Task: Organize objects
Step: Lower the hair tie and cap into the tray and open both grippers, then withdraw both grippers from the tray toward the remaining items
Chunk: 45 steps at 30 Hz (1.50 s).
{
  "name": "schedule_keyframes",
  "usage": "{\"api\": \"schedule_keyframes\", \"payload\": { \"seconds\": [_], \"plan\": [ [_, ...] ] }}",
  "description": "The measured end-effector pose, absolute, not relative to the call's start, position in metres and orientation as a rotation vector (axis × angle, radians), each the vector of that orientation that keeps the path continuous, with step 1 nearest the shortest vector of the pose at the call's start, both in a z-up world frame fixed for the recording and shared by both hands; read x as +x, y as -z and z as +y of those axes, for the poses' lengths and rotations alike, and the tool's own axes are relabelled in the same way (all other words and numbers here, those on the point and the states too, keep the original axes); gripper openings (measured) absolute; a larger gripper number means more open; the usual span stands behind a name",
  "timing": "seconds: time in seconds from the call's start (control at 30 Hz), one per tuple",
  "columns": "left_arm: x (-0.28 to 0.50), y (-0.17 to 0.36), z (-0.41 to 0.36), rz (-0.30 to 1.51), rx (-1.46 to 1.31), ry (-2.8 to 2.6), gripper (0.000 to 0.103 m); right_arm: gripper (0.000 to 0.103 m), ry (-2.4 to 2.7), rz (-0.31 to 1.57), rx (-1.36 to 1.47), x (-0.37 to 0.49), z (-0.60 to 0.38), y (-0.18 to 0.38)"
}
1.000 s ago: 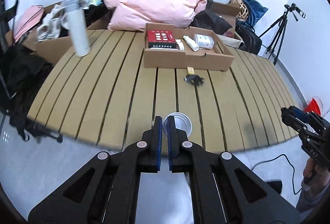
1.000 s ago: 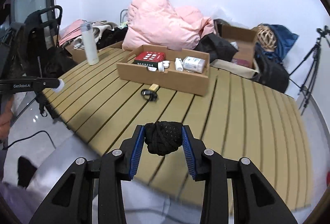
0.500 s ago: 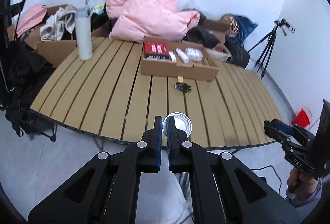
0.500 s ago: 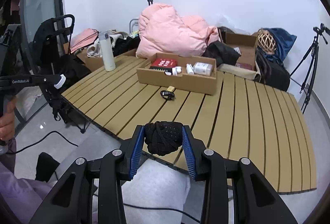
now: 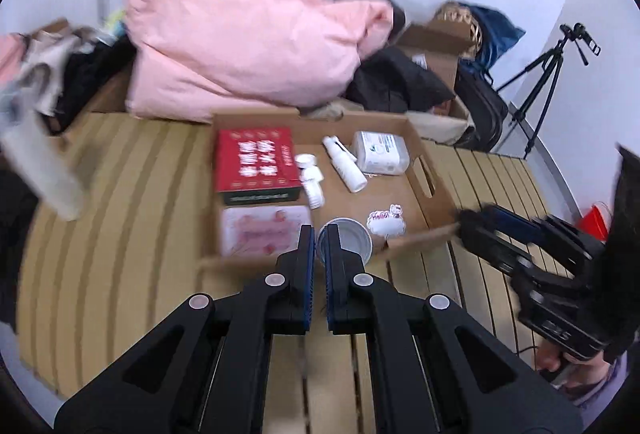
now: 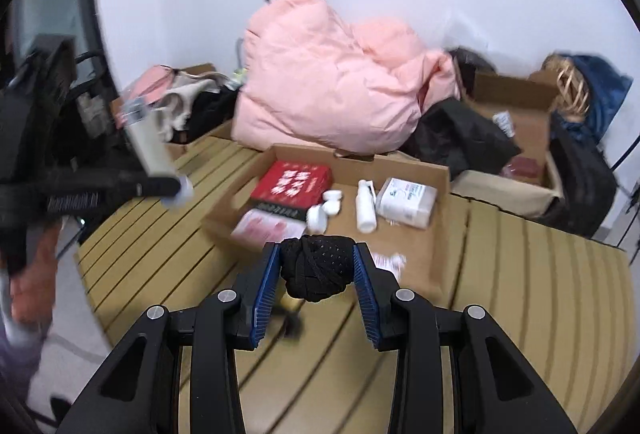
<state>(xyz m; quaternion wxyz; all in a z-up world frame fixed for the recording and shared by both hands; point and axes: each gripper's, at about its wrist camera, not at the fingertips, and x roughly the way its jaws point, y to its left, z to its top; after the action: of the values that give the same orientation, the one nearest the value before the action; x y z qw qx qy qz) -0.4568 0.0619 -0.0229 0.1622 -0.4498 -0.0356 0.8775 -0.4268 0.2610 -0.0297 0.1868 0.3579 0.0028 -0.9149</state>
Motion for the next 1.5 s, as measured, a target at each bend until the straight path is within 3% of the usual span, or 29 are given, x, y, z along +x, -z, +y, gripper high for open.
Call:
{"api": "schedule_keyframes", "payload": {
  "seconds": [0.13,0.3,0.37,0.4,0.43,0.47,0.8,1.0,1.07,1.23,1.37,1.5],
  "plan": [
    [-0.494,0.076,0.085,-0.034,-1.354,-2.458,0.001,0.04,2.497,-0.131,1.113,-0.506,0.253,0.068],
    [-0.52,0.119,0.094,-0.021,-1.424,-2.416,0.003,0.047,2.484,-0.116,1.193,-0.566,0.236,0.098],
    [-0.523,0.12,0.092,-0.029,-1.412,-2.417,0.012,0.068,2.499,-0.118,1.176,-0.572,0.234,0.099],
    [-0.523,0.118,0.09,-0.032,-1.402,-2.419,0.018,0.088,2.516,-0.108,1.152,-0.573,0.234,0.097],
    [-0.522,0.116,0.086,-0.036,-1.39,-2.422,0.03,0.09,2.521,-0.107,1.127,-0.571,0.234,0.094],
    [-0.519,0.111,0.082,-0.04,-1.368,-2.435,0.037,0.09,2.522,-0.105,1.107,-0.569,0.235,0.089],
    [-0.468,0.034,0.035,-0.042,-1.273,-2.549,0.059,0.09,2.561,0.0,1.11,-0.505,0.264,0.041],
    [-0.375,-0.024,0.015,0.145,-1.192,-2.675,0.074,0.09,2.6,0.095,1.131,-0.419,0.3,0.001],
    [-0.341,-0.042,0.001,0.136,-1.142,-2.71,0.088,0.09,2.612,0.134,1.12,-0.389,0.31,-0.017],
    [-0.243,-0.067,-0.026,0.072,-1.072,-2.712,0.1,0.09,2.637,0.214,1.053,-0.283,0.318,-0.059],
    [-0.162,-0.063,-0.033,0.069,-0.95,-2.678,0.103,0.09,2.604,0.216,0.969,-0.191,0.307,-0.065],
    [-0.115,-0.051,-0.029,0.055,-0.891,-2.667,0.103,0.09,2.587,0.101,0.938,-0.125,0.293,-0.042]
  ]
}}
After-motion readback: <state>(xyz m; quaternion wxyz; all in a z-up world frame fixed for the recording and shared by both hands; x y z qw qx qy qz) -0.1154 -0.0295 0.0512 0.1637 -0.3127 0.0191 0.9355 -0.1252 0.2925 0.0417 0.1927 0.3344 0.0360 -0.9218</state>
